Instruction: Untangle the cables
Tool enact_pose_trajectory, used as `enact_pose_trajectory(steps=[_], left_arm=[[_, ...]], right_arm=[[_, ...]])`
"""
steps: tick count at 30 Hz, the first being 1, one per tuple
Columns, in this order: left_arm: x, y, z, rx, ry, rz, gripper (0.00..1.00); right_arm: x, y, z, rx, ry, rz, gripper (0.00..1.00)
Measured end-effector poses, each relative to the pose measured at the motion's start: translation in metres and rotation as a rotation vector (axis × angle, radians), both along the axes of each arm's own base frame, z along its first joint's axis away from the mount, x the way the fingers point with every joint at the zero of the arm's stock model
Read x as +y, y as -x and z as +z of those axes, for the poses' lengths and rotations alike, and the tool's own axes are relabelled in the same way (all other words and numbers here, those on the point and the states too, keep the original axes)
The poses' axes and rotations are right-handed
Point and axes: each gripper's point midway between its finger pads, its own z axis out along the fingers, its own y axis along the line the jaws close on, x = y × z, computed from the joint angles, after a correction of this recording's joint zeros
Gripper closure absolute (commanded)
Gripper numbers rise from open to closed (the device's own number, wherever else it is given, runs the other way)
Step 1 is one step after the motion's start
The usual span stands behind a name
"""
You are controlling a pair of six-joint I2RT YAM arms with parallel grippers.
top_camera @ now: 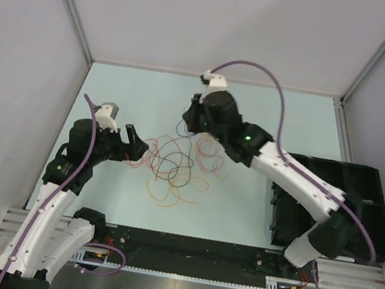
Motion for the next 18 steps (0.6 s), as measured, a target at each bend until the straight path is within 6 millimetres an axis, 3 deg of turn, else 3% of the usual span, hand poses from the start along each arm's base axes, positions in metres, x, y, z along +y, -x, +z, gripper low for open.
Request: enact_pose_trajectory(steps=[4,6,9,12,18], left_arm=[[0.000,0.000,0.000,0.000,0.000,0.000,0.00],[0.000,0.000,0.000,0.000,0.000,0.000,0.00],[0.000,0.000,0.000,0.000,0.000,0.000,0.00],[0.000,0.000,0.000,0.000,0.000,0.000,0.00],[0.000,0.000,0.000,0.000,0.000,0.000,0.00]], right_arm=[[-0.022,0.022,0.142,-0.248,-0.253,0.057,1.00],[-0.043,0.037,0.201,-0.366,-0.359,0.062,1.00],[-0.069,0.052,0.252,-0.481,-0.440,0.049,1.00],[-0.083,0.053,0.265,-0.529,-0.440,0.016,1.00],[-0.093,0.039,0.241,-0.528,-0.314,-0.049,1.00]])
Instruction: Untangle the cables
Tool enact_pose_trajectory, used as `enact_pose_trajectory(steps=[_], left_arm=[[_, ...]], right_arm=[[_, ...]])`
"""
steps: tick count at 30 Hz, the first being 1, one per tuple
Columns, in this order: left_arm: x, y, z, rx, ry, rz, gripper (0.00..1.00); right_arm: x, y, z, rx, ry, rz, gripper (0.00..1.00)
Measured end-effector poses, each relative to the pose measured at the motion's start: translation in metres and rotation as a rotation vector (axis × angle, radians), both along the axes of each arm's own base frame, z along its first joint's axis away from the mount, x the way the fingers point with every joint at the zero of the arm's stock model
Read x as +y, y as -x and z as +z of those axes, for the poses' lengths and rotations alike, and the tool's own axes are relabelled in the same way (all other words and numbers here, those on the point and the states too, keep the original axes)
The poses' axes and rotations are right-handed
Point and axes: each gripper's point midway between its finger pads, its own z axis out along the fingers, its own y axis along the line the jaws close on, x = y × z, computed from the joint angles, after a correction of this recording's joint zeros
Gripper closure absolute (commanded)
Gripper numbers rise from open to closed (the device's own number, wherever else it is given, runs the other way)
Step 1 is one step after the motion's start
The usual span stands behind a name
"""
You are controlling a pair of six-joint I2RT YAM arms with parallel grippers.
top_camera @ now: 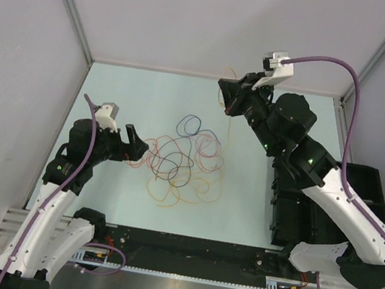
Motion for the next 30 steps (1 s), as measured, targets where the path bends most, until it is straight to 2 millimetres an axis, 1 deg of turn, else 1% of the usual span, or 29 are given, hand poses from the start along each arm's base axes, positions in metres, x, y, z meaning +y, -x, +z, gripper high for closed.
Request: enact_pose_trajectory(steps=[3,6,10,14,19,25,30], left_arm=[[0.000,0.000,0.000,0.000,0.000,0.000,0.00],[0.000,0.000,0.000,0.000,0.000,0.000,0.00],[0.000,0.000,0.000,0.000,-0.001,0.002,0.00],[0.001,0.000,0.000,0.000,-0.002,0.003,0.00],[0.001,0.000,0.000,0.000,-0.002,0.004,0.00],[0.002,-0.001,0.000,0.000,-0.005,0.009,0.00],[0.002,-0.001,0.000,0.000,-0.005,0.010,0.00]], right_arm=[[-0.012,-0.004,0.002,-0.022,0.028,-0.050,1.00],[-0.030,-0.006,0.017,-0.065,0.038,-0.113,1.00],[-0.070,-0.010,0.065,-0.153,0.004,-0.235,1.00],[-0.112,-0.003,0.114,-0.245,-0.045,-0.357,1.00],[-0.153,0.008,0.154,-0.337,-0.070,-0.498,1.00],[-0.189,0.015,0.191,-0.413,-0.081,-0.644,1.00],[-0.205,0.012,0.204,-0.448,-0.051,-0.742,1.00]])
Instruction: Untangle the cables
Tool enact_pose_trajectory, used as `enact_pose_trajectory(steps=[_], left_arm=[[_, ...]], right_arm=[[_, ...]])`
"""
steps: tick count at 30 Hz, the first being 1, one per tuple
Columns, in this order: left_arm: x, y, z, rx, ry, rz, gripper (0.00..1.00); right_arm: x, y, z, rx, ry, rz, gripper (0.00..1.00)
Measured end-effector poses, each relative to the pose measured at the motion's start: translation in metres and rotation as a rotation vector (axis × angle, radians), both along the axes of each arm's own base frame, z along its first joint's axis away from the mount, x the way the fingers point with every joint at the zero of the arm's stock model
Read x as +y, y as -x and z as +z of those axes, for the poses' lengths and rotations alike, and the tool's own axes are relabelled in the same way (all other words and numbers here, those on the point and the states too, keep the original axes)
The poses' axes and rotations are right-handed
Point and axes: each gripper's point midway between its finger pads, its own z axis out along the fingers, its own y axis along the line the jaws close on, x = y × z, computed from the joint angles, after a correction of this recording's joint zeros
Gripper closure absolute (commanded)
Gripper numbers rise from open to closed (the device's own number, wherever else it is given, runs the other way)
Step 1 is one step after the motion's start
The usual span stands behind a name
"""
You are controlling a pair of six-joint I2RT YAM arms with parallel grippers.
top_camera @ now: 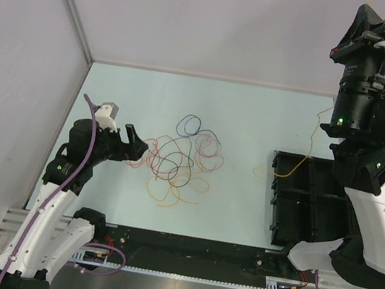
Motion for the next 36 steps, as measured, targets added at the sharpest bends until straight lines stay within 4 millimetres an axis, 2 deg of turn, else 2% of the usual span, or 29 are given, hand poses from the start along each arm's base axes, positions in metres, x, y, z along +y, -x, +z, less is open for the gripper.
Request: enact_pose_trajectory(steps=[6,14,22,27,31,36], left_arm=[[0.000,0.000,0.000,0.000,0.000,0.001,0.00],[0.000,0.000,0.000,0.000,0.000,0.001,0.00],[0.000,0.000,0.000,0.001,-0.001,0.001,0.00],[0.000,-0.001,-0.001,0.005,-0.001,0.001,0.00],[0.000,-0.001,-0.002,0.010,-0.002,0.001,0.00],[0.000,-0.002,-0.005,0.020,-0.003,0.001,0.00]], right_arm=[[-0.012,-0.013,0.007,-0.001,0.034,-0.113,1.00],[-0.039,-0.033,0.006,0.019,0.058,-0.258,1.00],[-0.070,-0.028,0.030,-0.052,0.018,-0.341,1.00],[-0.087,-0.025,0.039,-0.087,0.014,-0.392,1.00],[-0.099,-0.030,0.035,-0.083,0.030,-0.438,1.00],[-0.110,-0.046,0.009,-0.023,0.064,-0.469,1.00]])
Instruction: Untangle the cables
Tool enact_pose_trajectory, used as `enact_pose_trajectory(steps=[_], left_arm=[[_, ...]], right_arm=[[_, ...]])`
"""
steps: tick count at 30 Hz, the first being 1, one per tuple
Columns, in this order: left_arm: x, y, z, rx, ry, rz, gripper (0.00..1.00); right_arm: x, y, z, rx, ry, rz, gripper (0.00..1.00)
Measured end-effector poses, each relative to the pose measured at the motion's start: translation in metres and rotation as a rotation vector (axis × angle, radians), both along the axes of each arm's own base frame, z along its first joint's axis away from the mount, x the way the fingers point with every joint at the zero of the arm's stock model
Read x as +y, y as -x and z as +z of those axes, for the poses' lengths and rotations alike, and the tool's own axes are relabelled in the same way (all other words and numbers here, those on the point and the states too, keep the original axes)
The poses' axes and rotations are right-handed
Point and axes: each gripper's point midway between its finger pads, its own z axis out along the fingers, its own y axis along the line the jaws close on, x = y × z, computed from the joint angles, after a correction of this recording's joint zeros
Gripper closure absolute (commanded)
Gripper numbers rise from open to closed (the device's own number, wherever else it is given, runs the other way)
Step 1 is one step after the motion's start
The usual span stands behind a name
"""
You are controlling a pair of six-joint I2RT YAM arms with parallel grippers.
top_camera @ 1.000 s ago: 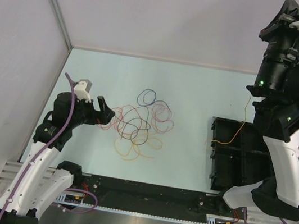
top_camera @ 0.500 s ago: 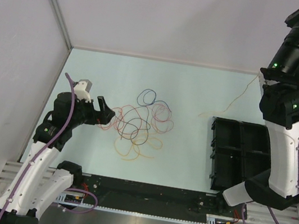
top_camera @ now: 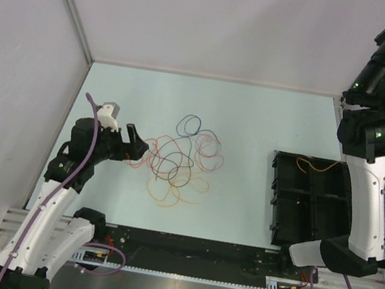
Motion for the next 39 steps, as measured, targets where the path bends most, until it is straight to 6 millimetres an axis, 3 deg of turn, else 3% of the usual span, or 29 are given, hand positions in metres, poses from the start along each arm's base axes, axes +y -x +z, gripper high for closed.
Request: enact_pose_trajectory(steps=[7,10,21,29,32,39], left_arm=[[0.000,0.000,-0.001,0.003,-0.001,0.000,0.00],[0.000,0.000,-0.001,0.003,-0.001,0.000,0.00],[0.000,0.000,0.000,0.000,0.000,0.000,0.00],[0.000,0.001,0.004,-0.016,0.003,0.000,0.00],[0.000,0.002,0.004,-0.018,0.003,0.000,0.00],[0.000,0.002,0.004,-0.018,0.003,-0.001,0.00]], right_arm=[[-0.020,-0.026,-0.076,0.136,-0.029,0.012,1.00],[-0.020,-0.038,-0.098,0.170,-0.054,0.062,1.00],[0.029,-0.064,-0.128,0.222,-0.118,0.372,1.00],[0.061,-0.073,-0.217,0.420,-0.207,0.464,1.00],[0.078,-0.067,-0.227,0.457,-0.220,0.507,1.00],[0.138,-0.027,-0.212,0.441,-0.184,0.638,1.00]])
